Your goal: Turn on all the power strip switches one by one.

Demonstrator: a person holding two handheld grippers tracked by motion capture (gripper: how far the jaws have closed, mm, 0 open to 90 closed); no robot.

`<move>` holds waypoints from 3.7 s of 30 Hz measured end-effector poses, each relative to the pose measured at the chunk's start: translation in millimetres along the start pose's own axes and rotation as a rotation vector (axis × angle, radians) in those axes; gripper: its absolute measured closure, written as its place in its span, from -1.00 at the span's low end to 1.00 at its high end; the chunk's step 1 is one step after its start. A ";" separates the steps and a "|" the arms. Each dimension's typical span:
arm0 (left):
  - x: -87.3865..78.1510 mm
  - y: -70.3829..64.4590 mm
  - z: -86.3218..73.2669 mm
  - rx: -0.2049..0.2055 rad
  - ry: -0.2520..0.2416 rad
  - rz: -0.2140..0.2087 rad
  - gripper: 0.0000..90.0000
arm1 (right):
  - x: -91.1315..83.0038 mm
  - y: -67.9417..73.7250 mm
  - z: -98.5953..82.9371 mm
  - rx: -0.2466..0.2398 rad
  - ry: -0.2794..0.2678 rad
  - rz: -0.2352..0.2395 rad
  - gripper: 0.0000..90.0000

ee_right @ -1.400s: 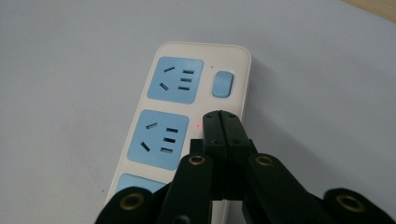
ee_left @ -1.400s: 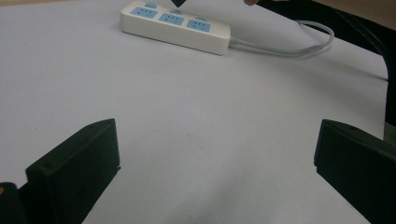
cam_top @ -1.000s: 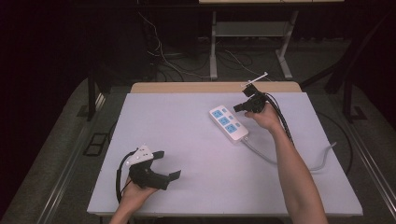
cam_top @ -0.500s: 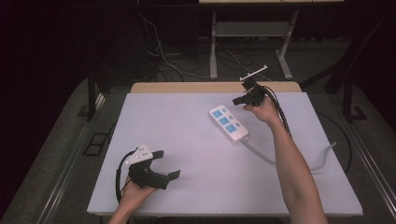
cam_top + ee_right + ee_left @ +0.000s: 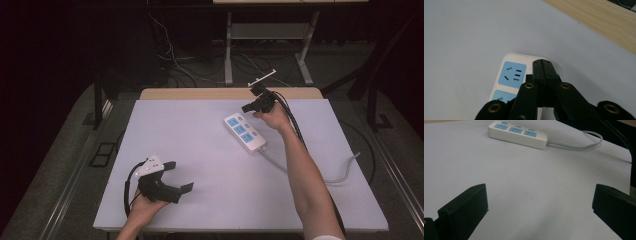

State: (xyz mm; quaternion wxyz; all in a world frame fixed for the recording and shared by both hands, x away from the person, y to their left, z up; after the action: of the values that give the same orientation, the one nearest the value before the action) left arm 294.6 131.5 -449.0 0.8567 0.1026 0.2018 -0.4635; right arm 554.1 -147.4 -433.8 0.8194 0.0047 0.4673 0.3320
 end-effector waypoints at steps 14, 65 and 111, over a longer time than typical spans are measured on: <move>0.2 -0.5 1.2 0.006 -0.004 -0.003 -1.00 | 22.8 3.6 -8.3 0.002 0.050 -0.003 1.00; 4.2 -1.0 1.3 0.010 0.001 -0.011 -1.00 | 25.2 3.2 -13.5 -0.026 0.071 -0.052 1.00; 9.4 -10.1 3.1 0.014 0.006 -0.032 -1.00 | -88.7 48.6 -96.0 -0.014 -0.129 0.090 -0.99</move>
State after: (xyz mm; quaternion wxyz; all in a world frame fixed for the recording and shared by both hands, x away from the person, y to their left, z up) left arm 291.5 117.7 -450.3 0.8477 0.1069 0.2029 -0.4783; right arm 423.7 -187.1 -404.7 0.8321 0.0413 0.4104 0.3707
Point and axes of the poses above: each handheld gripper's, and its own axes: x roughly forward along the jaws, z roughly out of its top, y roughly to its left, the point moved 6 cm from there along x, roughly forward along the jaws, and after that the axes turned 12 degrees about x, right-handed, at the moved point
